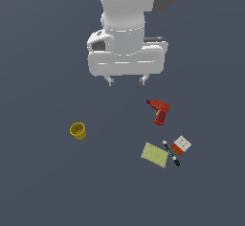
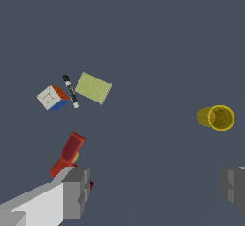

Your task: Pick up a designated object from a clutter of objects.

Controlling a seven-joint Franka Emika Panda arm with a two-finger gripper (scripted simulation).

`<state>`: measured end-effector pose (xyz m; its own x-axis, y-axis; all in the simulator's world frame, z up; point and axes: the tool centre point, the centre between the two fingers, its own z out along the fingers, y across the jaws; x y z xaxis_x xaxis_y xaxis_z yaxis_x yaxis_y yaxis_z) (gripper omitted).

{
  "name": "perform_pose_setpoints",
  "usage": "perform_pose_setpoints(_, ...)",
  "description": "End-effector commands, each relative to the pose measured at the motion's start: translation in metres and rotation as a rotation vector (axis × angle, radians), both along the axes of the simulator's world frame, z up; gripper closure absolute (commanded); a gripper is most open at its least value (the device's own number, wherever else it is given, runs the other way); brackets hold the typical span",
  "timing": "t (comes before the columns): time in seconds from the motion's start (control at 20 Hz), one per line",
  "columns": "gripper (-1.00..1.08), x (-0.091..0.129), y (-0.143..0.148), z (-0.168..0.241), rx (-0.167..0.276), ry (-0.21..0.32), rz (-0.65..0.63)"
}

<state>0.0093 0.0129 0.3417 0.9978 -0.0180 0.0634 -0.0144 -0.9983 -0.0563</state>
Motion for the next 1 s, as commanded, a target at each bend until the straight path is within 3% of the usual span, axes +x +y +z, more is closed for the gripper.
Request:
perform_pose_setpoints(0.0,-0.92,0.0,0.0,0.0,0.0,0.0,0.0)
perform_pose_setpoints(0.55,-0.92,0.008,-0.006,0.02,0.001,-0.034,-0.037)
perform_pose_setpoints(0.95,-0.92,0.018,0.0,0.007,-0.011,-0.029,0.022)
